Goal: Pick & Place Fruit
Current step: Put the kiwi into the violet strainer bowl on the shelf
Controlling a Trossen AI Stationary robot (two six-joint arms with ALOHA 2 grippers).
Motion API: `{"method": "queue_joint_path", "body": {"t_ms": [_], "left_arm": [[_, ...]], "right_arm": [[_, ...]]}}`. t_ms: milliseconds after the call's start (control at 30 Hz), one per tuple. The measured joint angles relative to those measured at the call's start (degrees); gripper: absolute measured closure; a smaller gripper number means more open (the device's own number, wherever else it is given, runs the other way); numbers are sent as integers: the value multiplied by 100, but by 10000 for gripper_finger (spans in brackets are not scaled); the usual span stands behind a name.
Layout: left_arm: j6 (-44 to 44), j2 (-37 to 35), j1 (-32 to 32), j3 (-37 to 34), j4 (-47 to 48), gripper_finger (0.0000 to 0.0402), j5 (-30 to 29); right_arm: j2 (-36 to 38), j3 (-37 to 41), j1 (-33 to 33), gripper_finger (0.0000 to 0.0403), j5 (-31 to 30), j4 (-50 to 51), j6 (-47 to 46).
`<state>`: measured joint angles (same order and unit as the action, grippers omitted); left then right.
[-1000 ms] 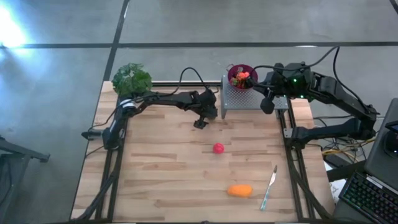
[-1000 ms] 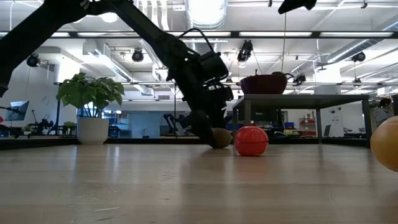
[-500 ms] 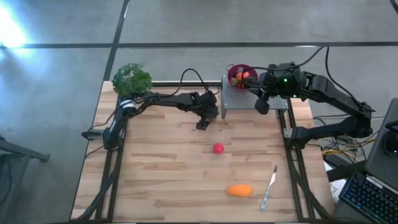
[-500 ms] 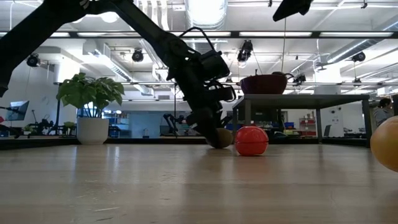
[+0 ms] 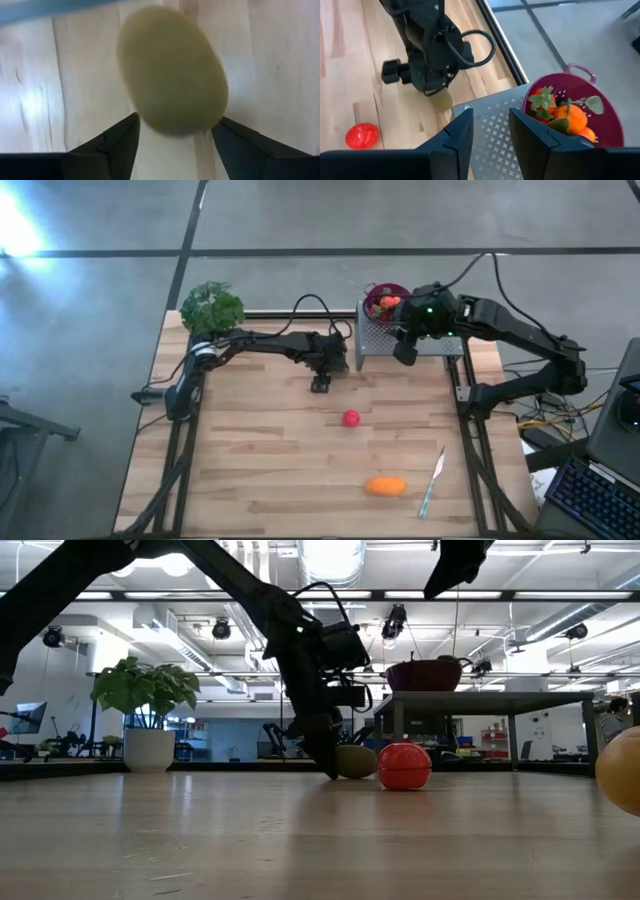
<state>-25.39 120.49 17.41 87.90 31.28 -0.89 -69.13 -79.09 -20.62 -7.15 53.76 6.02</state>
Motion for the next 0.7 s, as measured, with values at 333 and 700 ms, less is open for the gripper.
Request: {"method": "queue_joint_path", "body": {"t_ms": [333,700], "left_arm": [[829,-442,4,-7,1244,184,-239],[752,-1021,-18,-7,1941,195,-634]], "right_arm": [[-801,0,0,251,1,-9,-2],[-2062,2,-2,219,8,-65,0]]}}
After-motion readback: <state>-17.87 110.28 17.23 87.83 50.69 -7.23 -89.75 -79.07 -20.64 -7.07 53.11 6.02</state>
